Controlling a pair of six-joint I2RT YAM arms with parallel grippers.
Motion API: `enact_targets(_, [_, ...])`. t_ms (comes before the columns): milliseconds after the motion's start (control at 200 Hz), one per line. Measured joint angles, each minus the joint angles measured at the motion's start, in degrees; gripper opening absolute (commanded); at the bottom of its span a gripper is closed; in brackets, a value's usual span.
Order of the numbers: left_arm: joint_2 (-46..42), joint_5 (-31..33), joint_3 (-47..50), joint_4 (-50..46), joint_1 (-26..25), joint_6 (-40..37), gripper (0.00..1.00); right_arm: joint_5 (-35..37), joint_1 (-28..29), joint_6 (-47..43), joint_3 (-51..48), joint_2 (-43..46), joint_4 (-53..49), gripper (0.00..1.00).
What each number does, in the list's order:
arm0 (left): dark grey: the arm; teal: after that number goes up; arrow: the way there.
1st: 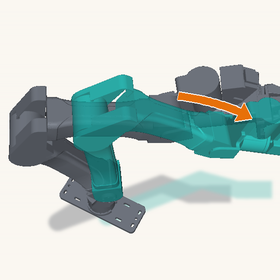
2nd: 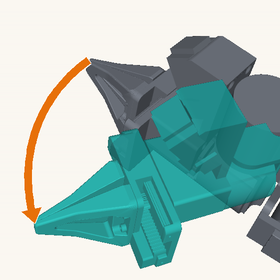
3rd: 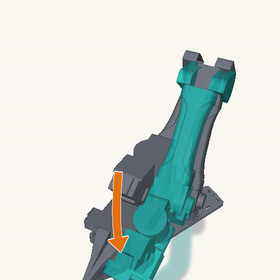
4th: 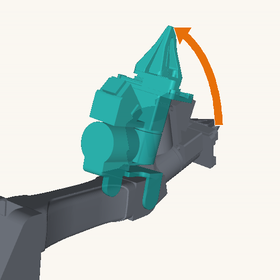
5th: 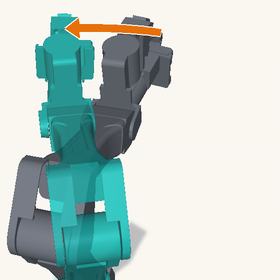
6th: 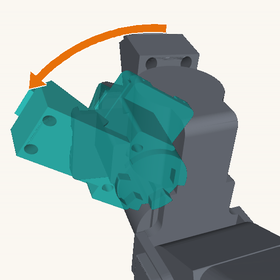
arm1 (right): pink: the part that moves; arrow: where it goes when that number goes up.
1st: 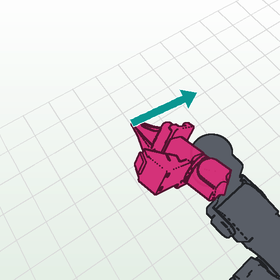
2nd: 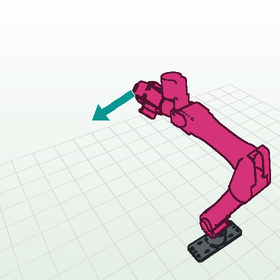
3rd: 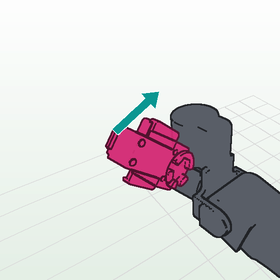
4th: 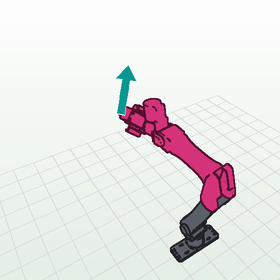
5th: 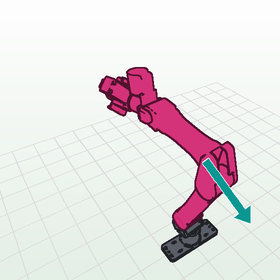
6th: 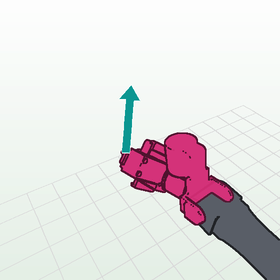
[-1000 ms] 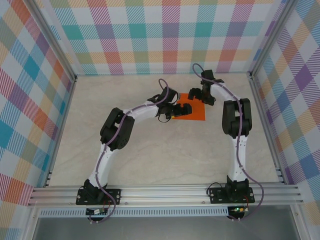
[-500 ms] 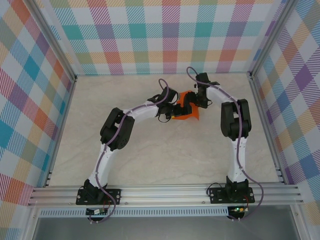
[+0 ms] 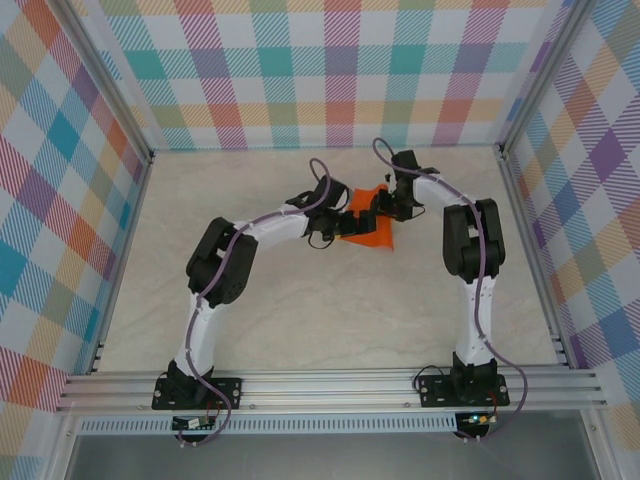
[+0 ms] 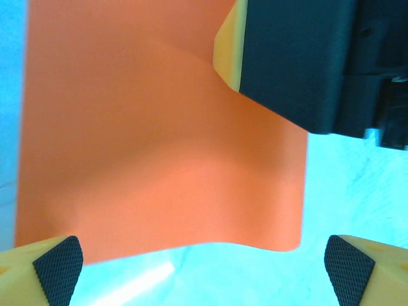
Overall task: Fold a paper plane with a square sheet of paper (fold left side to right side)
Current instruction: Pick up the square sheet of paper from the top-center of the table.
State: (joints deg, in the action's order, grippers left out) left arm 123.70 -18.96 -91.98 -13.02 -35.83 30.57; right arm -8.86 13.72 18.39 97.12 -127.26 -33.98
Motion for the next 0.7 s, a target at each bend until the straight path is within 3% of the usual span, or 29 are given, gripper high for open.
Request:
enact_targets(140, [-9.5,0.1,7.7,1.6,3.0,0.1,1.0,-3.4,-0.6,0.0,-3.9,2.2,1.7,0.39])
enact_targets(390, [-24.2,-1.7,22.1,7.4,14.0,1.9,1.0,-10.1,-2.4,0.0,-12.3,11.8,6.6,0.36])
enact_targets(530, [-29.6,-5.5,29.0,10.0,18.1,2.7,1.0,-15.1,-3.2,0.1,-17.9,19.7,10.8,0.36])
enact_targets(700, [-35.8,-12.8,31.8,12.5,19.2,2.6,1.0,-22.6,-3.3,1.5,-23.7,29.0,15.9,0.36])
